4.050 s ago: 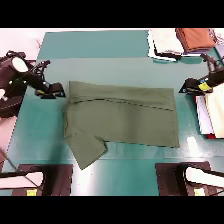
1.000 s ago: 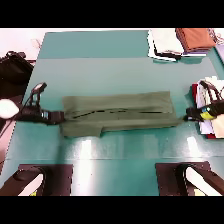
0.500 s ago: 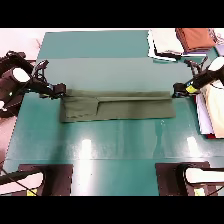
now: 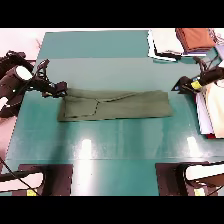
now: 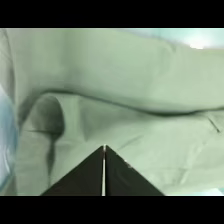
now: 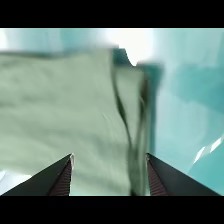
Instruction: Fold the shirts.
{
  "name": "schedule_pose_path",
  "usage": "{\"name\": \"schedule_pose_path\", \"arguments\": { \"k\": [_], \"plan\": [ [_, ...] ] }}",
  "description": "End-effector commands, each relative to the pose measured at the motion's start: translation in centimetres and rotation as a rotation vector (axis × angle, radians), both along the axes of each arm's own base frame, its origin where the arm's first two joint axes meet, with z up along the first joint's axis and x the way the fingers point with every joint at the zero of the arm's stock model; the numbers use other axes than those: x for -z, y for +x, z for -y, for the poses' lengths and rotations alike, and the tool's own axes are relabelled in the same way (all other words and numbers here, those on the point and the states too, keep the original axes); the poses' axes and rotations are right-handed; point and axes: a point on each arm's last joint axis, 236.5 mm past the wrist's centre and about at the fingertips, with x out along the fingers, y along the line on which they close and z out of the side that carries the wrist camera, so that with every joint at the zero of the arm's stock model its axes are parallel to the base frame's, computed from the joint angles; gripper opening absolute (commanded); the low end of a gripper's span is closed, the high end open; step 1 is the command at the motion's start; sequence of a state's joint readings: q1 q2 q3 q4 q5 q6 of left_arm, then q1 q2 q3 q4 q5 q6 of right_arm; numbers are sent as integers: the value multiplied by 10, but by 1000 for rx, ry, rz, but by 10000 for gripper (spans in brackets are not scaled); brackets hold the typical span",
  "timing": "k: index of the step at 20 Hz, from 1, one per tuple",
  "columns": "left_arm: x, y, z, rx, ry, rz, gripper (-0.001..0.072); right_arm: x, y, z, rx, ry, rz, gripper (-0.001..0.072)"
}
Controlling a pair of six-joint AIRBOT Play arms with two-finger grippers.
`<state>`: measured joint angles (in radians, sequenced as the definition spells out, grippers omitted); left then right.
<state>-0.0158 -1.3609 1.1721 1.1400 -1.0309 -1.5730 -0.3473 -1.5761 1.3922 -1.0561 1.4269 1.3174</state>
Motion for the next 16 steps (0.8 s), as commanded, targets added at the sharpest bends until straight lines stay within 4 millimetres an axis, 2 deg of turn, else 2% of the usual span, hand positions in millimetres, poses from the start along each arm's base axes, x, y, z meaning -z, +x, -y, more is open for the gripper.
{"name": "schedule_pose_path", "arguments": {
  "k": [1, 3, 5, 9, 10, 11, 13, 14, 16],
  "plan": [
    [-2, -6, 27, 53, -24, -4, 22, 29, -33, 12, 53, 123, -80, 536],
    [-5, -4, 59, 106, -27, 44, 22, 45, -36, 8, 120, 233, -89, 536],
    [-8, -3, 92, 131, -45, 81, 22, 57, -35, -7, 151, 328, -89, 535],
    [0, -13, 150, 207, -78, 102, 21, 81, -27, -41, 117, 325, -88, 530],
    [3, -14, 162, 211, -99, 103, 21, 82, -24, -50, 87, 312, -78, 485],
    [5, -13, 173, 208, -119, 109, 21, 81, -20, -57, 64, 302, -66, 375],
    [13, -9, 189, 226, -127, 98, 21, 69, -15, -72, -21, 301, -33, 100],
    [15, -6, 199, 236, -138, 90, 21, 57, -11, -76, -60, 305, -15, 35],
    [17, 3, 218, 266, -141, 97, 21, 22, -1, -81, -108, 288, 62, 22]
  ]
}}
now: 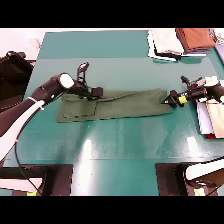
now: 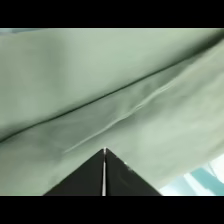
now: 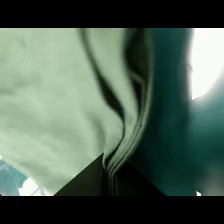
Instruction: Fold the shirts.
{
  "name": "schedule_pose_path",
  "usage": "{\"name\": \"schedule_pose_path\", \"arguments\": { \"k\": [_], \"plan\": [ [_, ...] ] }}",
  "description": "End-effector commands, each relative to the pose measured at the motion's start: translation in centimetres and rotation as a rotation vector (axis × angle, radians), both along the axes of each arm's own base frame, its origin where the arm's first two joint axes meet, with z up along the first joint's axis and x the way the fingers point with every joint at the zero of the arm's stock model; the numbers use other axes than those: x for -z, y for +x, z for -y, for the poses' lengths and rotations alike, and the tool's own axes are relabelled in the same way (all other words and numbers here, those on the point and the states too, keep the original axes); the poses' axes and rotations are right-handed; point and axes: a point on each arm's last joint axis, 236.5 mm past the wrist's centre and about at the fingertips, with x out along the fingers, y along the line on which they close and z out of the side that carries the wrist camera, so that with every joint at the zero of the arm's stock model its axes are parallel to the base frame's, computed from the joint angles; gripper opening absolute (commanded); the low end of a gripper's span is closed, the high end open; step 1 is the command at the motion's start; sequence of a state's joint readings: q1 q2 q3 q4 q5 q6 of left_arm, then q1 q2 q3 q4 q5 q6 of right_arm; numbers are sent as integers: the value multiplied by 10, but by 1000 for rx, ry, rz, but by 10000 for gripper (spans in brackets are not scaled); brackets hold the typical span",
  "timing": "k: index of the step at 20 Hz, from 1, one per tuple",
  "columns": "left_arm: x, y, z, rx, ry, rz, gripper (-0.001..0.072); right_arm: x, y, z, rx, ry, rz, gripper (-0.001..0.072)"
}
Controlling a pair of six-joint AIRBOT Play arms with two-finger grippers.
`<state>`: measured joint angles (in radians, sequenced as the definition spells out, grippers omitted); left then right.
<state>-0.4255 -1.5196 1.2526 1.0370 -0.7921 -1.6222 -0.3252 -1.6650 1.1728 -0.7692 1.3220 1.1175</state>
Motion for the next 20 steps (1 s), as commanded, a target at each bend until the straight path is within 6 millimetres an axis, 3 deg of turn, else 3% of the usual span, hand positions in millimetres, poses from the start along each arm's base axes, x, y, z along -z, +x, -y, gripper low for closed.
{"name": "schedule_pose_path", "arguments": {
  "k": [1, 6, 9, 13, 17, 20],
  "plan": [
    [6, 12, 39, 43, -24, 7, 21, -56, 16, -19, -74, -9, 133, 21],
    [30, 25, 90, 121, -23, -3, 21, -176, 37, -54, -92, -64, 384, 21],
    [46, 26, 98, 142, -12, -31, 21, -226, 36, -85, -148, -59, 478, 21],
    [49, 28, 98, 138, -10, -31, 21, -262, 27, -127, -228, -38, 550, 21],
    [48, 29, 98, 137, -11, -25, 21, -285, 19, -168, -274, -6, 604, 21],
    [26, 42, 85, 131, -18, -16, 21, -293, 15, -202, -298, 23, 648, 22]
  ]
}}
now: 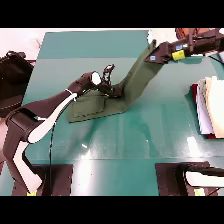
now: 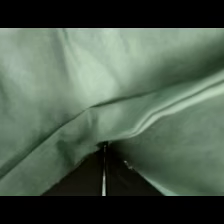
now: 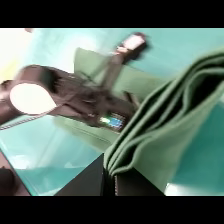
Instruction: Fold the shirts.
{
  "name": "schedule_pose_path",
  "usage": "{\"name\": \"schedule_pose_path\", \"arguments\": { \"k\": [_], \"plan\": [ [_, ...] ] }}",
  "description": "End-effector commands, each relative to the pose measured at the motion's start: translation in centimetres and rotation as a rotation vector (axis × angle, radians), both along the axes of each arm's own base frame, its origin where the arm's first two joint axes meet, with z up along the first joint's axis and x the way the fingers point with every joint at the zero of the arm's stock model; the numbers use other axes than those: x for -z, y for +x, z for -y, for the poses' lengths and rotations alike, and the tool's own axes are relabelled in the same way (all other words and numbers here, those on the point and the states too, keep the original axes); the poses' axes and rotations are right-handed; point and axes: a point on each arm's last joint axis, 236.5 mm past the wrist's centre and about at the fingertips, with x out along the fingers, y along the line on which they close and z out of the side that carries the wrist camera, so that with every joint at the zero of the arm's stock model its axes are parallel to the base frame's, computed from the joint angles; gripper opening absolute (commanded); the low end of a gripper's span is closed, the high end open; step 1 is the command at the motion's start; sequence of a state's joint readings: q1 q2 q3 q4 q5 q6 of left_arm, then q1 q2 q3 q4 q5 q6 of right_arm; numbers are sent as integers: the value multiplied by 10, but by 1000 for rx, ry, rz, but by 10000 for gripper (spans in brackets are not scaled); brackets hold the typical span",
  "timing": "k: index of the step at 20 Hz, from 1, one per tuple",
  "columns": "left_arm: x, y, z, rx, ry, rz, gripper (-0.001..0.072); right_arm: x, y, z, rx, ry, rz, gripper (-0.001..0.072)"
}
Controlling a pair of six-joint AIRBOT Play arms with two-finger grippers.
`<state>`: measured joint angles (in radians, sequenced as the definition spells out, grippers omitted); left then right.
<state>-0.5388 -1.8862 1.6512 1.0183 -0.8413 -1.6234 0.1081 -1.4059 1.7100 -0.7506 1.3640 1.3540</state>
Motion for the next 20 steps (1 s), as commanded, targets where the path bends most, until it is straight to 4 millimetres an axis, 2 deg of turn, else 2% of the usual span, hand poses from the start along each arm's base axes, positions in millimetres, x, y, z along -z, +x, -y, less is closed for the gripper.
{"name": "schedule_pose_path", "arguments": {
  "k": [1, 3, 6, 8, 9, 10, 11, 12, 13, 15, 18, 20],
  "plan": [
    [-29, 16, -22, -5, 2, 15, 21, -16, -6, -43, -39, 46, 49, 21],
    [-72, 40, -64, -46, 25, 85, 21, -21, -16, -79, -97, 129, 29, 22],
    [-166, 74, -155, -175, 55, 257, 21, -14, -32, -150, -214, 239, 28, 22],
    [-233, 81, -218, -285, 67, 384, 21, -2, -40, -208, -262, 305, 41, 24],
    [-261, 79, -245, -336, 74, 443, 21, 9, -46, -238, -299, 307, 59, 97],
    [-286, 74, -270, -385, 82, 496, 21, 18, -54, -267, -340, 308, 79, 300],
    [-304, 68, -290, -422, 90, 530, 21, 26, -61, -288, -377, 304, 86, 418],
    [-319, 62, -307, -452, 104, 559, 21, 30, -66, -301, -407, 302, 90, 417],
    [-328, 56, -317, -464, 115, 578, 22, 34, -66, -305, -423, 296, 89, 412],
    [-335, 49, -323, -458, 135, 592, 22, 51, -54, -284, -420, 217, 70, 409],
    [-324, 45, -315, -427, 142, 555, 21, 89, -27, -216, -345, 87, -8, 409],
    [-322, 45, -306, -408, 136, 549, 21, 125, -7, -151, -213, 7, -106, 409]
  ]
}}
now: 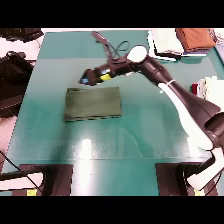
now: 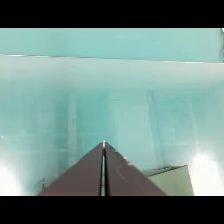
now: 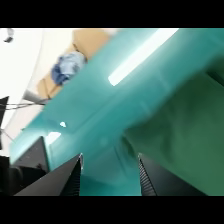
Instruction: Fold the shirts.
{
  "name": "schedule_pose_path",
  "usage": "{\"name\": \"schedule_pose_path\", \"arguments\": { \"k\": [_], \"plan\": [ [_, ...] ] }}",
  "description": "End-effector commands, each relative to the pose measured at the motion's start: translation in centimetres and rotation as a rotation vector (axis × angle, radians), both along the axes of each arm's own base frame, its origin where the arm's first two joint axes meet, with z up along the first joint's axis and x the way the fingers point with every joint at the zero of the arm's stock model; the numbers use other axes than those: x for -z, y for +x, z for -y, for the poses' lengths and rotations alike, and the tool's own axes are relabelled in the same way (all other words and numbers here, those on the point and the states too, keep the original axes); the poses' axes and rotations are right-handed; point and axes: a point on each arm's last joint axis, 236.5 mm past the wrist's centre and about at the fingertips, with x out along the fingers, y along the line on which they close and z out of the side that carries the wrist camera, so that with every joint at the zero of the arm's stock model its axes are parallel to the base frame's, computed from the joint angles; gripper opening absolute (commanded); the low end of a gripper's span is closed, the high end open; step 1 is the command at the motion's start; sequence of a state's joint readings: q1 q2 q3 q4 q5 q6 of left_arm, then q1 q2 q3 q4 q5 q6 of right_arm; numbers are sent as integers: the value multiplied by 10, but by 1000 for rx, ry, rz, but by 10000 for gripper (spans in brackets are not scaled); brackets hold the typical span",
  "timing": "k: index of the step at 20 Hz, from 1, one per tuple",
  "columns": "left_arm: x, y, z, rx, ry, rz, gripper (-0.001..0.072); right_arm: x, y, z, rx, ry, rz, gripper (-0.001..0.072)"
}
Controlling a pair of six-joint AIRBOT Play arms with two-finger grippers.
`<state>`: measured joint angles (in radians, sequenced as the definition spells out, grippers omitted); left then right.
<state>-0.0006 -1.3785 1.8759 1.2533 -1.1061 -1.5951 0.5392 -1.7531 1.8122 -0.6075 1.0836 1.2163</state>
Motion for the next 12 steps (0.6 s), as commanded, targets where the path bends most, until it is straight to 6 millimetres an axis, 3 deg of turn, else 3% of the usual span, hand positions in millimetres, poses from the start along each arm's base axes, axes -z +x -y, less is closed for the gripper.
{"name": "schedule_pose_path", "arguments": {
  "k": [1, 3, 4, 5, 6, 9, 12],
  "plan": [
    [1, -5, 7, 23, 14, -9, 21, 65, 22, 100, 167, -190, -142, 409],
    [3, -5, 23, 67, 30, -4, 22, 106, 21, 160, 277, -257, -260, 419],
    [6, -4, 32, 83, 30, -6, 22, 124, 16, 179, 321, -245, -342, 544],
    [9, -4, 40, 100, 31, -13, 22, 139, 13, 191, 363, -226, -411, 613],
    [13, -3, 47, 114, 31, -21, 22, 154, 11, 199, 404, -206, -472, 613],
    [27, -1, 65, 151, 27, -49, 22, 186, 9, 189, 451, -140, -599, 597],
    [34, 0, 73, 167, 25, -64, 22, 197, 9, 146, 379, -116, -610, 589]
  ]
}}
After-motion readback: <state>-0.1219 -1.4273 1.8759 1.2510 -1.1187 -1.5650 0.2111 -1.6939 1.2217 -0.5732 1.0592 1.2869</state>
